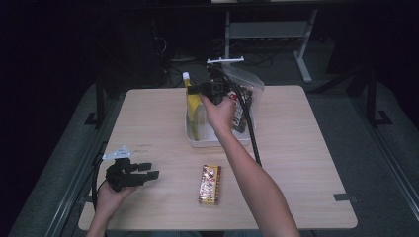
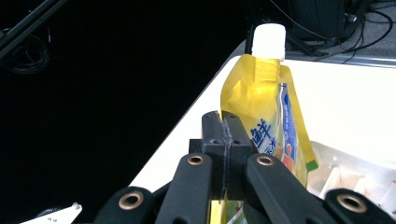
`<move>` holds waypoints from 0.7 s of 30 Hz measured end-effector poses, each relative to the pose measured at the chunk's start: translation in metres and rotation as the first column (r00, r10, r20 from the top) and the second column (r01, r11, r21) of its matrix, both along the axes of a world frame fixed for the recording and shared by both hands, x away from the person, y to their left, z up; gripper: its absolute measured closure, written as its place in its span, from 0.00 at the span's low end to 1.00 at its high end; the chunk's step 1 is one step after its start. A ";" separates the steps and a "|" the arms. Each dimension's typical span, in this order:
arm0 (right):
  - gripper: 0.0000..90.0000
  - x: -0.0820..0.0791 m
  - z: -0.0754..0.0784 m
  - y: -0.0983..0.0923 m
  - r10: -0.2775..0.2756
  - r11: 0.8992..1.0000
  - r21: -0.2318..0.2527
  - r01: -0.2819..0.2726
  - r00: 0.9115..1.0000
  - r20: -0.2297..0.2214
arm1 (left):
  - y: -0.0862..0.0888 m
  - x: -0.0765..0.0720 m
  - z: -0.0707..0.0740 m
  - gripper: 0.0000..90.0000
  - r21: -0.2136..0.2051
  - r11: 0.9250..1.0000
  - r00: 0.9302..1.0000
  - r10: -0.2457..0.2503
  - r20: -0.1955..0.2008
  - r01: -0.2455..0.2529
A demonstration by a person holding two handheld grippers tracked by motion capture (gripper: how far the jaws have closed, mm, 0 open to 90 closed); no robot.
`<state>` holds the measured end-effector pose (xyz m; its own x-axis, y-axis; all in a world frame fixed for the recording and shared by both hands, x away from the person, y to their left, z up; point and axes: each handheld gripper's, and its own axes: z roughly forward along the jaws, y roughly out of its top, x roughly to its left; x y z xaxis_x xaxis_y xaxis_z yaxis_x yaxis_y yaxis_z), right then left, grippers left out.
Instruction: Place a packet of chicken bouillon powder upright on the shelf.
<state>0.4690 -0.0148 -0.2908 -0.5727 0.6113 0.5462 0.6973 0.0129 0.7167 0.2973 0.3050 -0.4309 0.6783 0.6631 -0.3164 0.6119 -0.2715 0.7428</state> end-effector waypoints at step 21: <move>0.96 0.000 -0.022 0.007 0.002 0.999 -0.032 -0.002 1.000 -0.008 | -0.002 0.000 -0.001 0.46 0.014 1.000 1.000 -0.008 -0.001 0.008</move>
<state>0.4685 -0.0073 -0.3132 -0.5699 0.6271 0.5309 0.7026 0.0369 0.7106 0.2974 0.3028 -0.4314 0.6835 0.6620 -0.3076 0.6103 -0.2871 0.7383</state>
